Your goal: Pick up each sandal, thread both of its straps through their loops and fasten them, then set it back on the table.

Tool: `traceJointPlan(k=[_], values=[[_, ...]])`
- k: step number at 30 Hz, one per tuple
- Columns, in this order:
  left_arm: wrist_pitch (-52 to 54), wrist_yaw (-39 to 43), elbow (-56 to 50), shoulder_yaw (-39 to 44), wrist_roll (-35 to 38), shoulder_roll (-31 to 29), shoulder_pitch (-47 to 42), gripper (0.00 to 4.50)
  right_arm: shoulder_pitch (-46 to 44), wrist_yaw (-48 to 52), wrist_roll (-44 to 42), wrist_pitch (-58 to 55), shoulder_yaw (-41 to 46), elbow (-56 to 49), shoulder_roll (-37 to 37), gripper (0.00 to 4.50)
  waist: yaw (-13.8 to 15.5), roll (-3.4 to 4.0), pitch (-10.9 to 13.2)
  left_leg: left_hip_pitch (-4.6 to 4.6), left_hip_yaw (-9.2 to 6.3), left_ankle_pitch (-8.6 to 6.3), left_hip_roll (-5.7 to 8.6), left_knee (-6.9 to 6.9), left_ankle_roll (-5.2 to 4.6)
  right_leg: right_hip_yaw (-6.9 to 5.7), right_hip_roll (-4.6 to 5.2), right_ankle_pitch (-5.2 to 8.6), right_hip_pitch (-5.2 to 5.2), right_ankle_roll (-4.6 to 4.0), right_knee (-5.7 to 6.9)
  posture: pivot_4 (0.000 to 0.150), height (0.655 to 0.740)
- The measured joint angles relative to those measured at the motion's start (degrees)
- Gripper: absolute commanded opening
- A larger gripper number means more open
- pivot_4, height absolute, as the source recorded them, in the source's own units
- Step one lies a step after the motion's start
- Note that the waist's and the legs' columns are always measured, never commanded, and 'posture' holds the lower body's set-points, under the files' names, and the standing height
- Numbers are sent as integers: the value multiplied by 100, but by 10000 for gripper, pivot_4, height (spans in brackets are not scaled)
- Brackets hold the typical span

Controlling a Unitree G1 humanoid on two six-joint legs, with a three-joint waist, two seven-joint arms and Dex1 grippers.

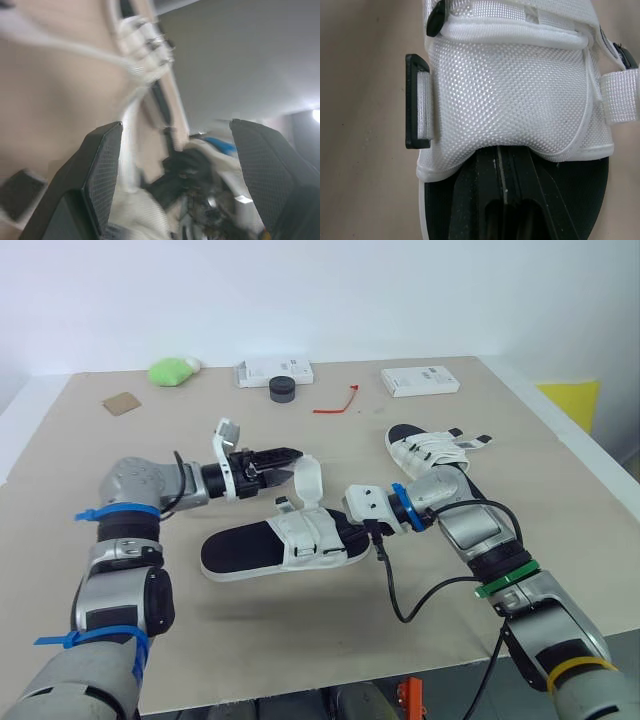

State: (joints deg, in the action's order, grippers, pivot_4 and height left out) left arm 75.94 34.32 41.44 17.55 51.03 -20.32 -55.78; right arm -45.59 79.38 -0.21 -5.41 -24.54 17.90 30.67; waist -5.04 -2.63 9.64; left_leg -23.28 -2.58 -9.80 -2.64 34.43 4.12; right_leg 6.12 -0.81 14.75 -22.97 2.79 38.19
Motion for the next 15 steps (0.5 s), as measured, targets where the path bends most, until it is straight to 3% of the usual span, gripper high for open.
traceJointPlan(k=[15], values=[[-475,162,557,36,-570,341,-275,35406,76,-81,0,-125,24,-138,31,0,5,0,0,0,-1,1,2,2,2,-2,1,-1,3,2,0,1500,7400]])
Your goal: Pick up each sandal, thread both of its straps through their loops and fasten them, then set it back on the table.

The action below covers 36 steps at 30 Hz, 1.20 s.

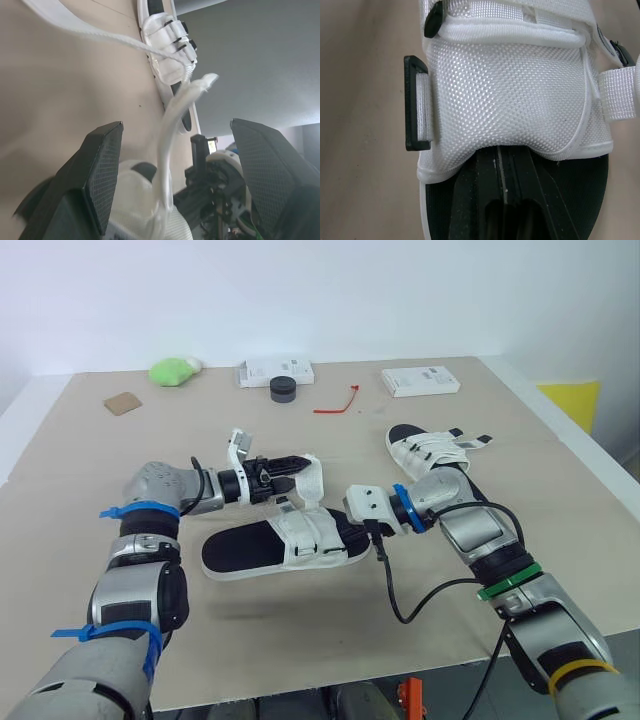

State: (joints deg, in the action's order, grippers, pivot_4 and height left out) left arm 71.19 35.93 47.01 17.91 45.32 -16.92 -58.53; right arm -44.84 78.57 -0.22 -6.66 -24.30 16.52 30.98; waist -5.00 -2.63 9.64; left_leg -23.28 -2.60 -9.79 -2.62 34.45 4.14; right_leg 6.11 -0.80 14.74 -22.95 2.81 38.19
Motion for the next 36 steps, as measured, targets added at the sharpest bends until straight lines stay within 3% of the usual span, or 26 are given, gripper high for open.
traceJointPlan(k=[2,3,5,7,30,35,36], values=[[-117,63,83,-4,-72,64,-76,35406,0,-2,0,-1,0,-1,-7,0,-4,0,0,0,1,0,0,-1,0,0,0,0,0,0,0,1500,7400],[-177,75,118,-5,-123,83,-108,33064,0,-2,0,-1,-1,-2,-7,0,-4,0,0,0,0,0,0,-1,0,0,-1,0,0,0,0,1500,7400],[-390,105,257,-3,-240,147,-185,27846,0,-1,0,-1,0,0,-7,0,-4,0,0,0,0,0,0,-1,0,0,-1,0,0,0,0,1500,7400],[-537,119,450,7,-304,208,-277,18171,0,-3,0,-2,0,-1,-6,0,-4,0,0,0,1,0,0,0,0,1,-1,0,0,0,0,1500,7400],[-1218,199,1168,274,-613,281,-704,18171,20,-10,0,-39,0,-58,-1,0,-11,0,0,-1,0,0,0,-2,0,1,-1,1,-1,1,0,1500,7400],[-1276,208,1245,292,-667,300,-724,1926,19,-12,0,-39,0,-55,-3,0,-12,0,0,0,0,0,0,-2,0,0,-1,1,-1,1,0,1500,7400],[-1303,209,1268,301,-673,302,-726,868,19,-13,0,-39,0,-55,-4,0,-12,0,0,0,0,0,0,-2,0,0,-1,1,-1,1,0,1500,7400]])
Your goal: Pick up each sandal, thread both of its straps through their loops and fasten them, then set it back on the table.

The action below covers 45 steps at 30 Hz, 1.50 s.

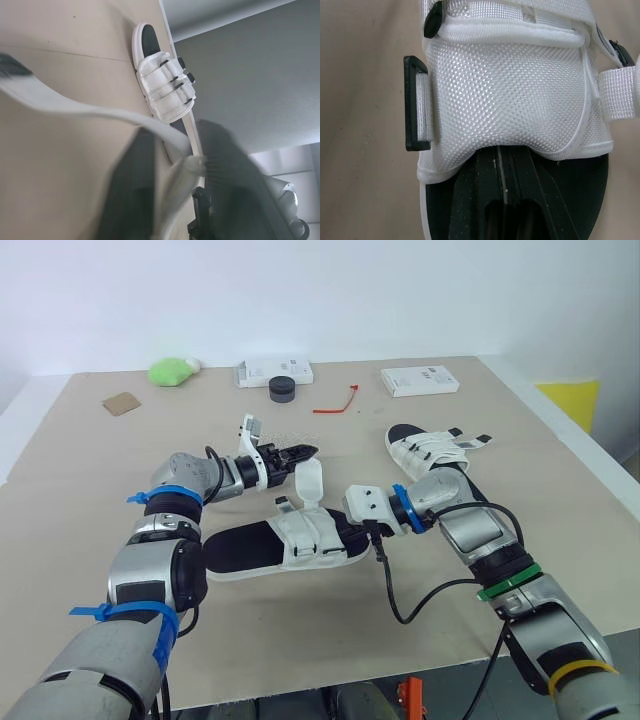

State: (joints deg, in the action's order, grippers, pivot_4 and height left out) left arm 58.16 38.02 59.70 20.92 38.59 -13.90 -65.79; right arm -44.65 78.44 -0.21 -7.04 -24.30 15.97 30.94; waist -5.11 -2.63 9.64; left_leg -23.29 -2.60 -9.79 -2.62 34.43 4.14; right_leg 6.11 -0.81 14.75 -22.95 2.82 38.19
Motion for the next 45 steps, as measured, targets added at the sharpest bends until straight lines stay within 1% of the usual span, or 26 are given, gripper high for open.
traceJointPlan(k=[9,11,15,17,19,21,23,25,26,27,28,32,35,37,38,39,41,42,44,45], values=[[30,127,-98,-21,-44,2,-2,868,-4,2,0,4,0,6,-2,0,-2,0,1,-1,0,0,0,0,0,0,0,0,0,0,0,1500,7400],[264,383,-718,-286,-41,9,81,868,-13,9,0,5,-3,8,-6,0,-4,0,2,-4,-1,0,0,0,0,0,-1,0,-2,0,0,1500,7400],[813,1043,-2794,-1061,180,-18,824,868,-18,-5,0,7,-19,2,-32,0,-44,6,3,-2,2,0,-2,-2,3,7,-1,0,-2,-1,3,1500,7400],[940,1381,-3880,-1454,339,-192,1385,868,-2,-7,0,10,-7,1,-45,0,-63,11,2,0,3,-1,-4,-3,5,10,-1,1,0,-2,6,1500,7400],[849,1822,-4948,-2019,349,-653,1950,868,-4,-8,0,10,-18,-5,-51,0,-67,13,2,1,3,0,-5,-3,7,11,-2,0,-2,-4,6,1500,7400],[644,2090,-5442,-2332,268,-964,2294,868,0,-7,1,10,-10,-1,-41,0,-56,17,3,4,1,3,-4,-2,11,9,-1,0,2,-5,6,1500,7400],[-97,2470,-6091,-2810,-59,-1412,2819,868,5,-14,0,15,-14,-9,-52,0,-55,18,3,5,6,3,-2,-1,11,12,3,0,3,-5,4,1500,7400],[-644,2671,-6342,-3012,-284,-1515,3053,868,8,-4,0,19,-11,-9,-51,0,-36,16,2,3,6,3,-2,0,11,11,4,1,3,-7,0,1500,7400],[-1278,2831,-6533,-3154,-550,-1628,3243,868,1,-3,0,24,-33,-14,-59,0,-18,17,1,3,7,2,-2,-1,10,11,5,2,4,-10,-3,1500,7400],[-1654,2904,-6594,-3224,-711,-1659,3361,868,4,-3,0,32,-27,-15,-58,0,1,19,0,3,9,1,-1,-1,8,12,7,4,5,-13,-3,1500,7400],[-2260,3016,-6607,-3331,-971,-1673,3503,868,4,-3,0,38,-28,-14,-58,0,9,21,-2,4,12,-3,-1,-1,2,12,8,7,5,-18,-4,1500,7400],[-3818,3290,-6536,-3602,-1642,-1657,3668,868,4,10,0,47,-26,-2,-52,0,42,23,-5,4,12,-7,-2,-1,-5,12,7,10,5,-22,-3,1500,7400],[-4533,3407,-6353,-3695,-1937,-1591,3669,868,4,2,1,47,-26,9,-48,0,48,25,-7,5,13,-8,-2,1,-5,12,7,11,7,-23,-3,1500,7400],[-4744,3484,-6248,-3721,-2003,-1579,3651,868,6,0,1,47,-26,12,-47,0,48,25,-7,5,13,-8,-2,2,-6,12,7,11,7,-23,-3,1500,7400],[-4831,3533,-6175,-3772,-2051,-1579,3592,6623,5,1,1,47,-26,20,-41,0,55,25,-8,6,12,-8,-2,3,-6,11,7,11,9,-23,-3,1500,7400],[-4840,3573,-6130,-3799,-2064,-1578,3546,8871,5,1,2,47,-27,25,-40,0,57,25,-11,7,12,-8,-1,3,-7,11,7,11,11,-22,-3,1500,7400],[-4681,3663,-6082,-3811,-2034,-1575,3461,19065,8,-2,2,47,-29,17,-41,0,57,28,-13,9,13,-9,-2,4,-7,11,6,11,13,-22,-3,1500,7400],[-4444,3771,-6094,-3812,-1893,-1580,3444,22892,20,-3,2,44,-29,5,-40,0,57,31,-15,9,12,-10,-2,4,-10,11,6,11,13,-19,-3,1500,7400],[-4182,3931,-6098,-3867,-1768,-1602,3456,32773,32,-3,2,43,-22,-4,-39,0,57,33,-16,9,12,-11,-2,4,-12,10,4,12,12,-18,-2,1500,7400],[-4147,4007,-6104,-3870,-1724,-1614,3456,36708,32,-3,2,43,-21,-4,-39,0,57,33,-16,8,9,-11,-3,4,-13,7,3,12,12,-18,-2,1500,7400]])
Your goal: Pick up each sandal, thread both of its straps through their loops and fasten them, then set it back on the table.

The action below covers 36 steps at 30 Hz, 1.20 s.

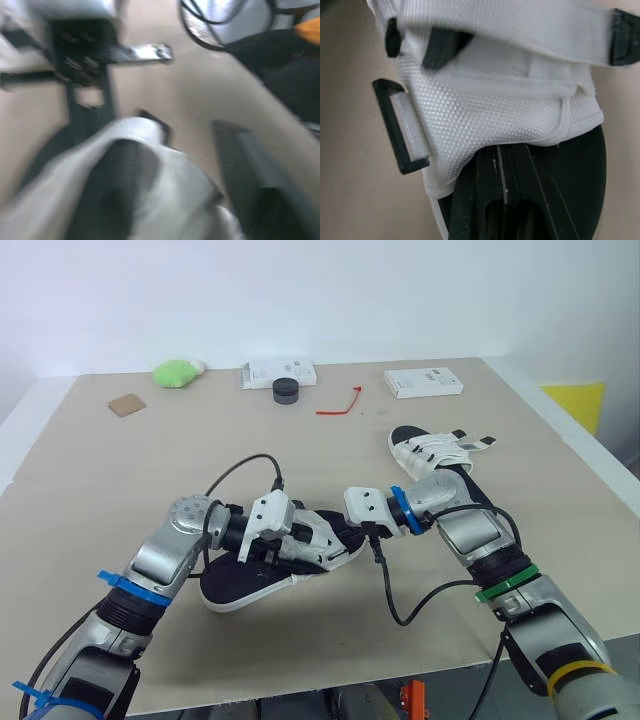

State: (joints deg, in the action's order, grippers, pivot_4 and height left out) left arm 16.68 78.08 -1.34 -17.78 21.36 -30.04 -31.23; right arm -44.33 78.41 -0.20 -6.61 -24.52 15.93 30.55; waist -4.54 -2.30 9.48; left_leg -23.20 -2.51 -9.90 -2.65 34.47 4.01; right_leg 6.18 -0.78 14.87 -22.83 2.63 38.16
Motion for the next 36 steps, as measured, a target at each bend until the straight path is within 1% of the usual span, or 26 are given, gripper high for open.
traceJointPlan(k=[1,2,4,6,8,10,11,12,14,18,20,22,23,26,30,31,32,33,36], values=[[-8,26,-8,0,1,-6,0,42017,3,-1,0,0,1,0,2,0,1,1,-1,0,-1,0,0,0,0,-1,0,0,0,0,0,1500,7400],[-17,11,-7,-1,-1,0,0,44494,9,-4,0,0,3,0,4,0,2,3,-1,0,-1,0,0,1,0,0,0,0,1,0,1,1500,7400],[1,-9,-7,2,8,13,-3,44494,13,-21,0,0,5,0,4,0,2,2,-1,0,0,0,0,4,0,1,0,-1,1,1,1,1500,7400],[240,9,-10,35,103,-30,-79,44494,13,-29,0,0,5,1,4,0,2,2,-1,0,-1,1,0,6,-1,0,0,-1,1,0,1,1500,7400],[715,122,-69,69,297,-198,-247,44494,12,-30,0,0,5,0,2,0,2,3,-1,0,-1,1,0,6,-1,0,-1,-1,0,0,2,1500,7400],[1408,243,-200,96,589,-509,-436,44494,6,-21,0,2,3,0,-2,0,-1,4,1,-2,-3,1,-2,5,-2,-1,-4,-1,-2,1,4,1500,7400],[1990,374,-291,174,854,-797,-580,44494,-1,-9,0,3,1,1,-4,0,-3,5,2,-3,-4,1,-2,4,-2,-3,-4,1,-5,0,6,1500,7400],[2097,394,-313,203,902,-860,-602,44494,-1,-6,0,3,1,2,-4,0,-3,6,2,-3,-4,1,-2,3,-2,-3,-4,0,-5,1,5,1500,7400],[2837,564,-445,260,1246,-1226,-738,44494,-14,2,0,7,-3,5,-4,0,-4,7,4,-4,-5,0,-2,3,-2,-4,-4,3,-6,0,6,1500,7400],[3467,783,-589,323,1560,-1675,-780,44494,-31,5,0,17,-14,17,-14,0,-7,7,8,-4,-5,0,-4,2,-2,-6,-4,6,-8,-5,7,1500,7400],[3882,920,-640,436,1776,-2101,-748,44494,-42,8,0,22,-18,27,-18,0,-10,9,10,-4,-6,0,-6,2,-2,-7,-6,15,-12,-22,8,1500,7400],[4150,801,-528,670,1916,-2126,-751,44494,-49,9,0,22,-12,55,-12,0,-7,9,10,-4,-7,1,-6,3,-2,-9,-6,16,-10,-24,8,1500,7400],[4346,596,-340,817,1979,-2022,-788,44494,-49,9,1,24,-9,68,-1,0,-5,9,10,-3,-7,1,-6,4,-2,-10,-6,17,-8,-24,8,1500,7400],[4950,-330,531,1303,2050,-1362,-1054,44494,-56,8,16,39,-8,96,6,0,6,2,11,-4,-12,4,-6,13,-7,-18,-7,12,-5,-18,8,1500,7400],[5589,-2048,2144,2216,1994,-217,-1646,44494,-78,8,29,60,-12,128,-49,0,4,-2,11,-5,-13,7,-5,16,-10,-18,-7,-8,-5,11,12,1500,7400],[5657,-2332,2368,2336,1976,-83,-1704,44494,-83,9,29,62,-16,123,-66,0,-9,-2,11,-6,-13,7,-5,15,-10,-17,-8,-7,-7,9,12,1500,7400],[5670,-2395,2410,2375,1973,-47,-1713,44494,-83,9,29,62,-15,124,-68,0,-13,-2,11,-6,-12,6,-6,12,-10,-15,-8,-8,-7,9,12,1500,7400],[5831,-2802,2732,2651,1973,181,-1783,44494,-86,19,29,64,-11,121,-70,0,-16,-3,11,-7,-15,6,-5,6,-10,-16,-8,-5,-7,5,13,1500,7400],[6050,-3161,2800,2788,1975,335,-1788,44494,-75,19,29,64,-4,114,-60,0,-12,-3,11,-7,-16,6,-5,5,-9,-16,-8,-5,-6,5,13,1500,7400]])
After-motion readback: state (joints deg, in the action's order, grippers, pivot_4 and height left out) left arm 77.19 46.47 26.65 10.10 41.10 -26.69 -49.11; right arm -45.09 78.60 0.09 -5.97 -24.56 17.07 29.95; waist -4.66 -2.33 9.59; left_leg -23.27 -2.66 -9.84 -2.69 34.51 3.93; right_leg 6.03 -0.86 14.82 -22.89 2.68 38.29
